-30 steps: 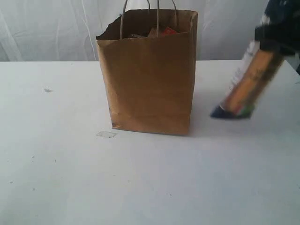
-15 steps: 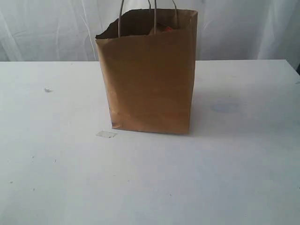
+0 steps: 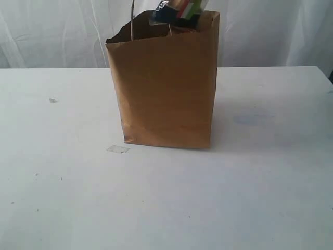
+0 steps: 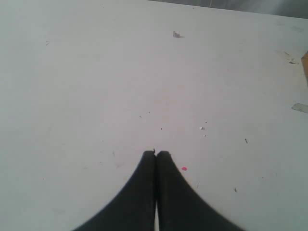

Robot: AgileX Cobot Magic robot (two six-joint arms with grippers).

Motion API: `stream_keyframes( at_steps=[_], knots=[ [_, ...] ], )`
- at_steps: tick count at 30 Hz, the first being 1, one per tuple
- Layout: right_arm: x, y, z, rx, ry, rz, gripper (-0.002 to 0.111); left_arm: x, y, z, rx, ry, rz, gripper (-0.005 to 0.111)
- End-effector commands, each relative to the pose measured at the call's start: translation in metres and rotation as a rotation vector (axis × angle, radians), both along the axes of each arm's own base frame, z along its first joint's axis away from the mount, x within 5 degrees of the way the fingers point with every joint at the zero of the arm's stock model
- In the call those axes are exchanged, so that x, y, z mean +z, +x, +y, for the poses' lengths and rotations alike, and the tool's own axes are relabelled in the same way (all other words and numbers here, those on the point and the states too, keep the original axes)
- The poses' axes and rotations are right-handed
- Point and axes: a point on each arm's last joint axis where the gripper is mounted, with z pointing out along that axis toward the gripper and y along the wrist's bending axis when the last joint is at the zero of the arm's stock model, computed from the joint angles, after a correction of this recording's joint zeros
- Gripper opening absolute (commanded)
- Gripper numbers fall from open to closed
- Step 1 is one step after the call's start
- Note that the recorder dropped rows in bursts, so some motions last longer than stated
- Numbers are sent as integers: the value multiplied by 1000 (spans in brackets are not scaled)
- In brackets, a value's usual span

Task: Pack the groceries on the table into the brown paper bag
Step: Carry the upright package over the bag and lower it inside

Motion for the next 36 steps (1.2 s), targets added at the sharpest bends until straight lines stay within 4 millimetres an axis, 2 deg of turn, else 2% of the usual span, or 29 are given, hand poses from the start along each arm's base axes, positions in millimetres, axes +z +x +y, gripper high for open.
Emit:
stream_keyframes(
  at_steps=[1,4,10,14,18,26,33,36],
  knots=[
    [16,-3,2,-46,41,-146,0,1,0,0,2,-9,-9,0],
    [27,-10,8,-25,63,-217,0,1,0,0,2,-9,-9,0],
    [64,-31,23,37,-1,-458,0,1,0,0,2,-9,-9,0],
    [69,-33,24,1,-48,-563,0,1,0,0,2,-9,-9,0],
    [59,-22,29,-28,-106,-557,0,1,0,0,2,-9,-9,0],
    [24,8,48,-8,-195,-464,0,1,0,0,2,-9,-9,0],
    [5,16,56,47,-274,-326,0,1,0,0,2,-9,-9,0],
    [3,16,57,56,-286,-306,0,1,0,0,2,-9,-9,0]
  ],
)
